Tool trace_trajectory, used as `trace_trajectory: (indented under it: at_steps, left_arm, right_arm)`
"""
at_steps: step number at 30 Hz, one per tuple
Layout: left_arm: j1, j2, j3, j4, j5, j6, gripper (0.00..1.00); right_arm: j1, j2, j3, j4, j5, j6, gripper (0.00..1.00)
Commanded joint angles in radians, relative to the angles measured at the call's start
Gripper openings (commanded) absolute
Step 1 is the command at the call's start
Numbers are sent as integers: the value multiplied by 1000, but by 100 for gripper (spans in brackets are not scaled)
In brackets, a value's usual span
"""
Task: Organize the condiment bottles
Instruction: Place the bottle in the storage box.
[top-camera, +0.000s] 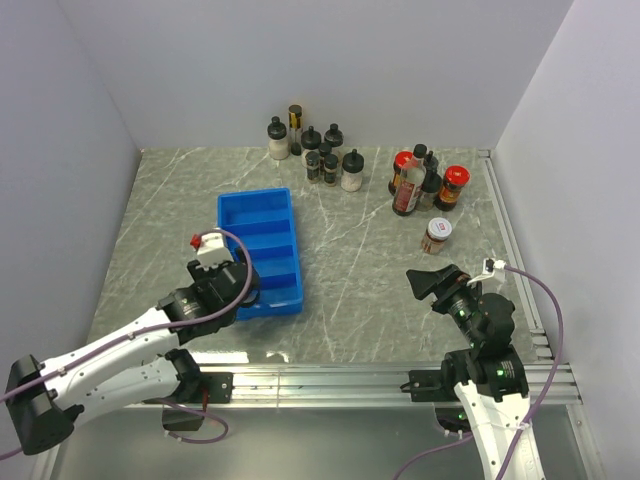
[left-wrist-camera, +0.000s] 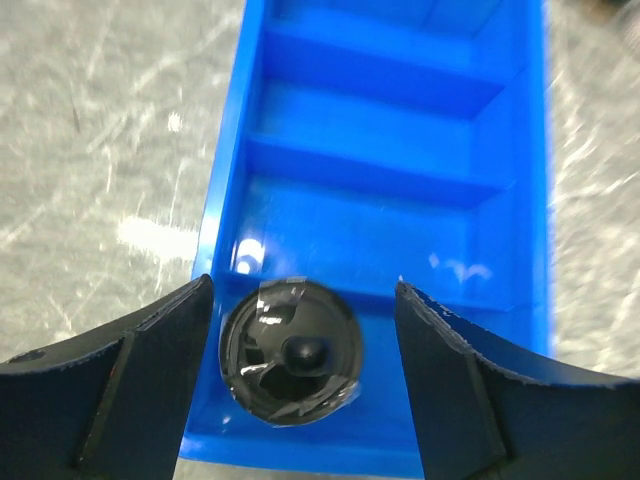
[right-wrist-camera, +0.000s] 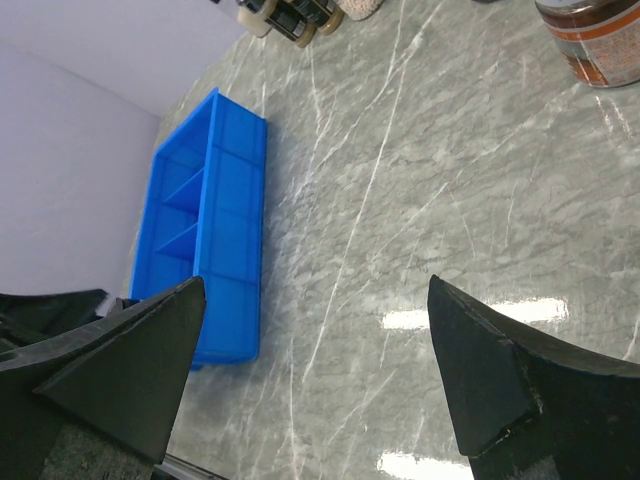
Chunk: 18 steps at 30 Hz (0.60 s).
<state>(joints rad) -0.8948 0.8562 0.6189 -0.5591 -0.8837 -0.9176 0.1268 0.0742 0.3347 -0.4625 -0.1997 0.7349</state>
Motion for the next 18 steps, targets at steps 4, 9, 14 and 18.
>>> trace_trajectory:
  at_steps: [4, 9, 14, 18]
  left_arm:
    - [-6, -55, 102, -5, -84, 54, 83]
    - [-6, -126, 74, 99, -121, 127, 71]
    - [-3, -137, 105, 191, -89, 200, 33]
    - [-3, -161, 122, 272, 38, 247, 6]
  right_arm:
    - [5, 13, 20, 45, 16, -19, 98]
    - [4, 16, 27, 38, 17, -31, 98]
    - [5, 30, 50, 5, 17, -58, 98]
    - [5, 33, 79, -27, 58, -71, 98]
